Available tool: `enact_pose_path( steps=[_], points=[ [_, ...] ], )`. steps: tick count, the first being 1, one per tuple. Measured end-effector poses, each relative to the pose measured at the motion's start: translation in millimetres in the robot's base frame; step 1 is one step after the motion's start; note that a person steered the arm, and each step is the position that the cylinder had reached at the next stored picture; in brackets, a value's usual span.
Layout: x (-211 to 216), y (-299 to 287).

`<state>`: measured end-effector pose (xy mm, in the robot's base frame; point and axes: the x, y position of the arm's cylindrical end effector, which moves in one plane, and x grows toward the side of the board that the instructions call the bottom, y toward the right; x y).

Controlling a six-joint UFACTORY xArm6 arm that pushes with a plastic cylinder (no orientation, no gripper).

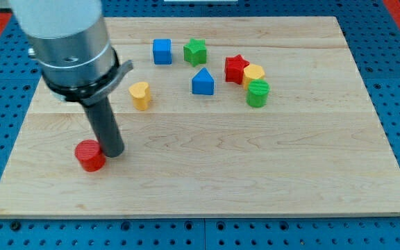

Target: Move your arm to the right of yellow heart

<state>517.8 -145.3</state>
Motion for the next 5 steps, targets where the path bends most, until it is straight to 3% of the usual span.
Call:
enact_pose_path(
  steps=[2, 3, 5],
  points=[
    [6.6, -51.8],
    [-3.5, -41.7],
    [-38.2, 55.3]
  ],
)
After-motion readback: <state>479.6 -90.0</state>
